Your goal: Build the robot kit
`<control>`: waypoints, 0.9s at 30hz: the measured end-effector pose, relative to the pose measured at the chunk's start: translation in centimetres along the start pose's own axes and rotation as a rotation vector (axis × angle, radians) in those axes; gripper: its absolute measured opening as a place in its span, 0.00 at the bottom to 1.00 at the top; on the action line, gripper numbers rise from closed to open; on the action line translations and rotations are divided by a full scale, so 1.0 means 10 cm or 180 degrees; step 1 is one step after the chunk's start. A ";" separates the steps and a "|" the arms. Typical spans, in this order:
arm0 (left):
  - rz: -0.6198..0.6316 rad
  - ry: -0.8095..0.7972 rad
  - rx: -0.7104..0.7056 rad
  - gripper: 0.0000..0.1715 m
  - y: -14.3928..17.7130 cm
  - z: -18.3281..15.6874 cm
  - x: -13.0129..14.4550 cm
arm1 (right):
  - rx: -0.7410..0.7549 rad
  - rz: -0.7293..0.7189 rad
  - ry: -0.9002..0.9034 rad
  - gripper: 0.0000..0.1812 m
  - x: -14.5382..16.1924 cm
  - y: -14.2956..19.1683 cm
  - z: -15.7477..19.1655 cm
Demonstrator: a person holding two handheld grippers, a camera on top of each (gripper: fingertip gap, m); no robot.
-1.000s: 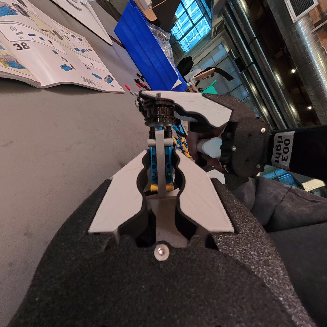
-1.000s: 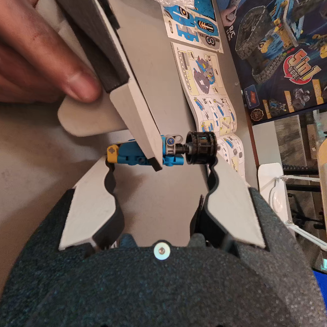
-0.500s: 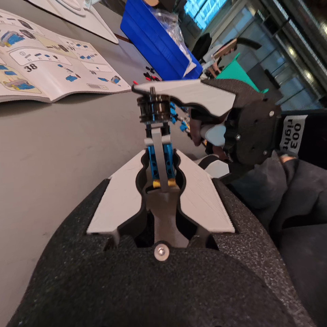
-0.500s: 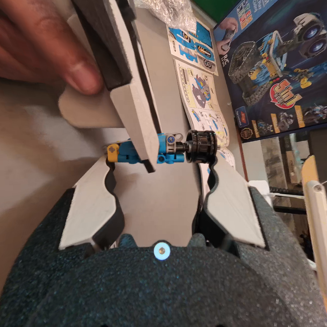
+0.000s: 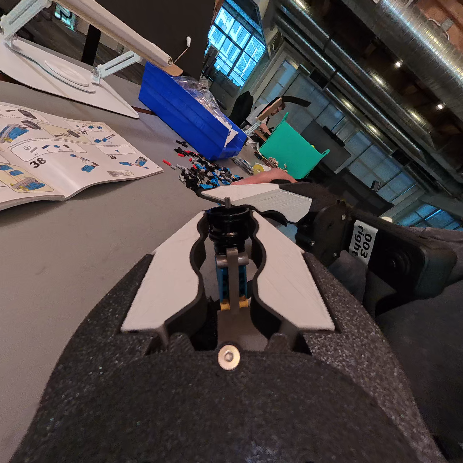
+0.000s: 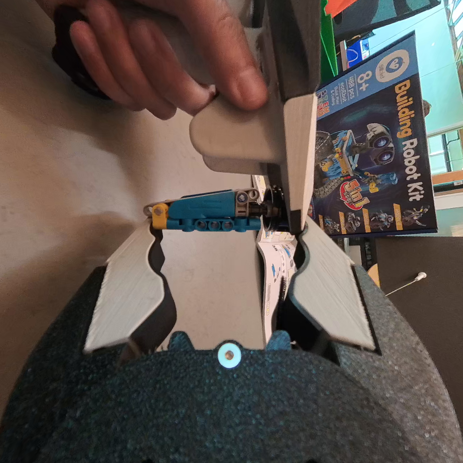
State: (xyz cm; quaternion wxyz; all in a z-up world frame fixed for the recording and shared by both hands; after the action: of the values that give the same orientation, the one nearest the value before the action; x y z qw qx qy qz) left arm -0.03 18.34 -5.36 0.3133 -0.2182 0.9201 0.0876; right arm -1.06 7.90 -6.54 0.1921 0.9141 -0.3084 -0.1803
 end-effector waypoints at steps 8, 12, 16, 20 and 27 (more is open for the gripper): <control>-0.0152 0.0292 0.0146 0.18 0.02 0.02 0.00 | -0.0171 -0.0028 -0.0315 0.57 -0.06 0.01 -0.07; -0.0176 0.0373 0.0180 0.18 0.03 0.02 0.01 | -0.0228 -0.0007 -0.0346 0.57 -0.07 0.01 -0.08; -0.0191 0.0351 0.0164 0.18 0.03 0.01 0.02 | -0.0238 -0.0001 -0.0326 0.56 -0.07 0.02 -0.09; -0.0169 0.0334 0.0123 0.18 0.03 0.01 0.02 | -0.0285 -0.0047 -0.0274 0.57 -0.05 0.02 -0.08; -0.0080 0.0239 0.0089 0.18 0.01 0.01 -0.02 | -0.0207 -0.0303 -0.0496 0.59 0.02 -0.01 -0.05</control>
State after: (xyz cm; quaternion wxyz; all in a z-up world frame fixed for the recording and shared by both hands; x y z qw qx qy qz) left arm 0.10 18.57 -5.33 0.2826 -0.2285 0.9295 0.0625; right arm -0.66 7.97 -6.14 0.1882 0.9042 -0.2727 -0.2697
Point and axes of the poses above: each gripper's, where its closed fingertips meet, y back along the fingers, x out of its underside, z = x × y across the jaws, the point moved 8 cm from there along y, back along the fingers, and after that the axes turned 15 degrees about y, right-handed, at the moved point
